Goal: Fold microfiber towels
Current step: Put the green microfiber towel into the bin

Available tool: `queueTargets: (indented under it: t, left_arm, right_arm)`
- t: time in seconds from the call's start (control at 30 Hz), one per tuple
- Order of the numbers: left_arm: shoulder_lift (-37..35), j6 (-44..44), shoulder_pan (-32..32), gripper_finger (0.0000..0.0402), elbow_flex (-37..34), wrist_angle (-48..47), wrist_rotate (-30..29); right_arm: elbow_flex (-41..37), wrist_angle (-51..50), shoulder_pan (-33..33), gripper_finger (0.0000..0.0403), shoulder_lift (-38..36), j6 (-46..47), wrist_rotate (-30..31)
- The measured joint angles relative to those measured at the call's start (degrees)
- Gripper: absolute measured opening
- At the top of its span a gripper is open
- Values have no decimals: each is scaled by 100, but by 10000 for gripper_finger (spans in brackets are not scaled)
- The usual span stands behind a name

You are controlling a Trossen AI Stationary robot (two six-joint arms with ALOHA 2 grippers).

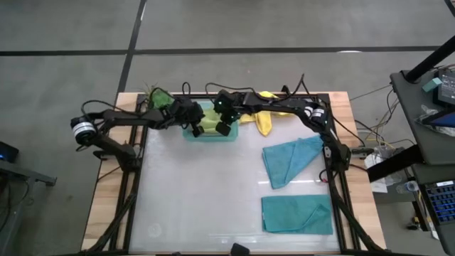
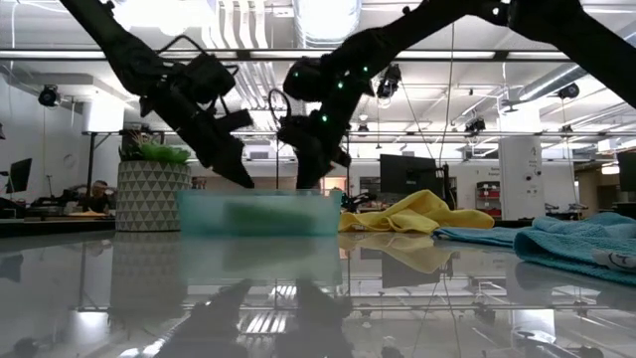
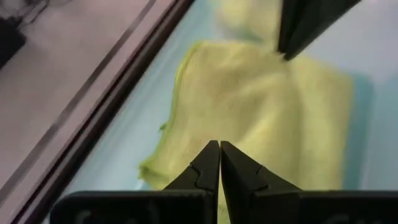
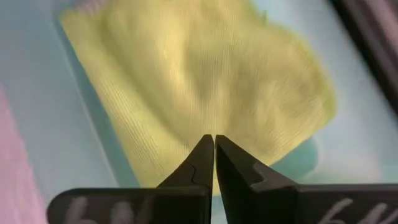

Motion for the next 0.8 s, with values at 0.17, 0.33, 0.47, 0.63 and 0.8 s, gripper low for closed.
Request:
queueTargets:
  t: [0.17, 0.33, 0.47, 0.63, 0.8]
  left_arm:
    - [39, -22, -9, 0, -4, 21, 813]
    - [483, -28, -7, 0, -17, 25, 789]
    - [779, -42, -9, 0, -13, 53, 789]
    - [842, -180, -13, 0, -9, 11, 785]
    - [789, -197, -13, 0, -9, -150, 772]
  right_arm:
    - [146, 442, -160, 8, 17, -172, 2]
    - [-158, 1341, -303, 9, 29, -179, 17]
    - [-447, 1920, -342, 9, 64, -175, 1]
    - [-628, 2350, -345, 9, 316, -95, 4]
    - [-637, 2265, -388, 9, 425, 67, 95]
